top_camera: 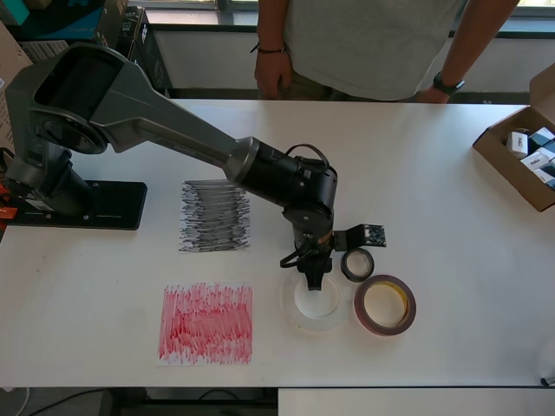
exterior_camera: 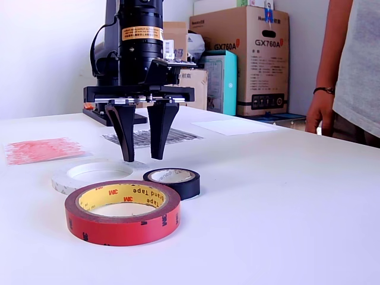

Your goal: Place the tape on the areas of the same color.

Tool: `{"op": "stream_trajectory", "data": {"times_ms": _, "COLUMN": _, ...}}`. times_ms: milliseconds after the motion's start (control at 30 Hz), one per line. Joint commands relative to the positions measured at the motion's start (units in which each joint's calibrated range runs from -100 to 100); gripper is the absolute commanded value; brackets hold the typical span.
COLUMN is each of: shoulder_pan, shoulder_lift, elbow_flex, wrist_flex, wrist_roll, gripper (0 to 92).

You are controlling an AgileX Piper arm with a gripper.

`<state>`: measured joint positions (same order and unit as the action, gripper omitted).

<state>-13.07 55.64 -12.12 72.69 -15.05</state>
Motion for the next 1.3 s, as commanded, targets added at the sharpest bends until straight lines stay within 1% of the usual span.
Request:
{"op": "stream_trajectory", "data": {"times_ms": 0, "shoulder_pan": -0.3, "shoulder_lift": 0.6, "elbow_flex": -0.6, "wrist_flex": -0.6, "wrist_roll": -0.2, "gripper": 47.9}}
{"op": "stream_trajectory", "data": {"times_ms": 1267, "shoulder_pan": -0.7, "shoulder_lift": 3.5, "elbow_flex": -1.9, "wrist_flex": -0.7, "wrist_roll": 0.2, "gripper": 47.4}}
